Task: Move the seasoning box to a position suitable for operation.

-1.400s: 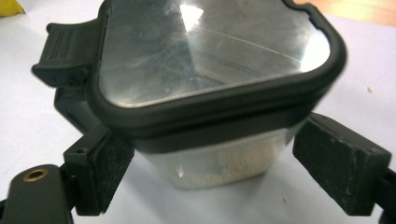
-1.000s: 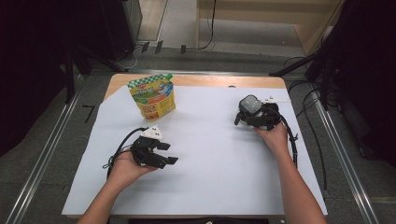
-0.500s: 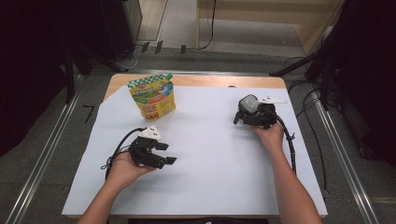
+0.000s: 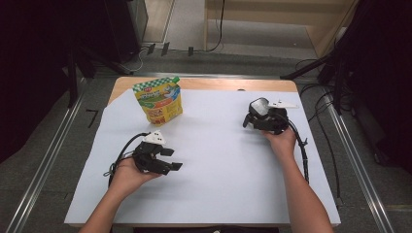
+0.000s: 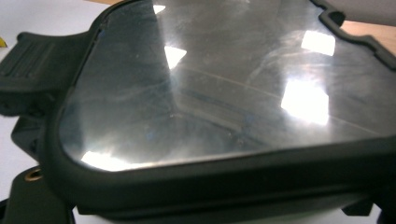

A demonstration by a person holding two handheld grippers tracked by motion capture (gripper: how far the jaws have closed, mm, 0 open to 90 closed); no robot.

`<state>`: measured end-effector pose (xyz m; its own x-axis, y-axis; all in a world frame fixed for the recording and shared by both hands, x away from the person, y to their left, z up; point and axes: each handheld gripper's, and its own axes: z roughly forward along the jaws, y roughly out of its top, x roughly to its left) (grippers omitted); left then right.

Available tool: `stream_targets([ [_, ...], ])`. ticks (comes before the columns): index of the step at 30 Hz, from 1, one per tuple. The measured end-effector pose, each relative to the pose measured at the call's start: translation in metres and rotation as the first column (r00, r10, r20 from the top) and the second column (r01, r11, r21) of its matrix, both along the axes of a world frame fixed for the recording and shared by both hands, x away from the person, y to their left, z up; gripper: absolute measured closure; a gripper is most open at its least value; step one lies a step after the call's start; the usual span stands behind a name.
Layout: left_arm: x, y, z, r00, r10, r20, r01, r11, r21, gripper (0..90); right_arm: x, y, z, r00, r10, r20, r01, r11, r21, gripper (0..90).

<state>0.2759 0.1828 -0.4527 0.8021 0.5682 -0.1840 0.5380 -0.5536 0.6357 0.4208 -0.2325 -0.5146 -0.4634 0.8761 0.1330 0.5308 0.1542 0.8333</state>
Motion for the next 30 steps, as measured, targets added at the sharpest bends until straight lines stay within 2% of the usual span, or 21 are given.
stream_targets([
  [6, 0.0, -0.001, 0.0, 1.0, 0.0, -0.002, 0.0, 1.0, -0.001, 36.6, -0.003, -0.002, 0.003, 0.9998, 0.011, 0.016, -0.011, 0.9998, -0.015, 15.1],
  [10, -0.001, -0.002, 0.0, 1.0, 0.0, -0.003, 0.0, 1.0, -0.002, 36.6, -0.007, -0.002, 0.003, 0.9996, 0.007, 0.027, -0.007, 0.9999, 0.009, 15.3],
  [13, 0.0, -0.002, 0.0, 1.0, -0.002, -0.001, 0.002, 1.0, 0.001, 36.6, -0.013, -0.001, 0.006, 0.9986, 0.027, 0.046, -0.027, 0.9996, 0.007, 15.4],
  [18, -0.001, -0.003, 0.0, 1.0, -0.009, 0.0, 0.009, 0.9999, 0.008, 36.6, -0.022, 0.001, 0.003, 0.9972, 0.056, 0.049, -0.055, 0.9984, -0.014, 15.5],
  [21, 0.0, -0.003, 0.0, 1.0, -0.008, 0.0, 0.008, 1.0, 0.004, 36.6, -0.027, 0.001, 0.002, 0.9972, 0.056, 0.049, -0.057, 0.9984, 0.009, 15.5],
  [30, 0.001, -0.006, 0.0, 0.9999, -0.014, 0.002, 0.014, 0.9999, 0.0, 36.6, -0.047, 0.011, 0.004, 0.9915, 0.111, 0.068, -0.112, 0.9936, 0.014, 15.6],
])
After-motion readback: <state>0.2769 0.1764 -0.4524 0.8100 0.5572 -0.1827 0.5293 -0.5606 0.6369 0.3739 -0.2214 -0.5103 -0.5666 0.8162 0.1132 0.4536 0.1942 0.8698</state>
